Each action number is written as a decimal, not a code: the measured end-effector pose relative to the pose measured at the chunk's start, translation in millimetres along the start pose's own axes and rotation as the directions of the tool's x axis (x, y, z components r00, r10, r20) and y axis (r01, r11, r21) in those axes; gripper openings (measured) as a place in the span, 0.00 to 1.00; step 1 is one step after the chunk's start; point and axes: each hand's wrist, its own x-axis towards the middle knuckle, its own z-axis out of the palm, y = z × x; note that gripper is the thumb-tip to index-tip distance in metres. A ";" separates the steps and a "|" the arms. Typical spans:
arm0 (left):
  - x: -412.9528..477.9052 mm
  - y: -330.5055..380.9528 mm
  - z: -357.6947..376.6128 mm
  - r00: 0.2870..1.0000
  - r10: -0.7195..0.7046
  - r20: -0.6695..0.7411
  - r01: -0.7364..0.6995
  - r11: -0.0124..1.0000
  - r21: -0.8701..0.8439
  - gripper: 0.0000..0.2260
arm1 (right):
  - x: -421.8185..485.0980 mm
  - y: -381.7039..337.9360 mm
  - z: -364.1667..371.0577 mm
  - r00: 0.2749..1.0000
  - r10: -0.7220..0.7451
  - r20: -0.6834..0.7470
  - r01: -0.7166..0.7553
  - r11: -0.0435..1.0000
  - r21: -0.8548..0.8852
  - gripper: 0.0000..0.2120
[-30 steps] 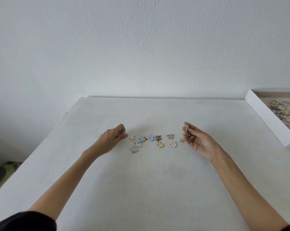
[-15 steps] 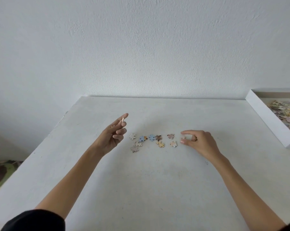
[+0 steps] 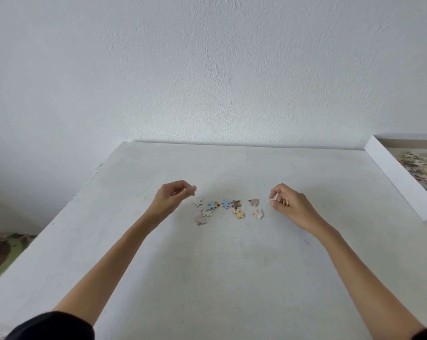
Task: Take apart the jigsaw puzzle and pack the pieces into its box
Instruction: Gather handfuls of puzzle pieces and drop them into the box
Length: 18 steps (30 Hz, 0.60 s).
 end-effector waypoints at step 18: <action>19.9 -7.6 -5.5 0.962 0.020 0.273 -0.138 0.896 0.423 0.11 | 7.6 -16.3 8.3 0.943 0.264 0.202 -0.314 0.512 0.799 0.13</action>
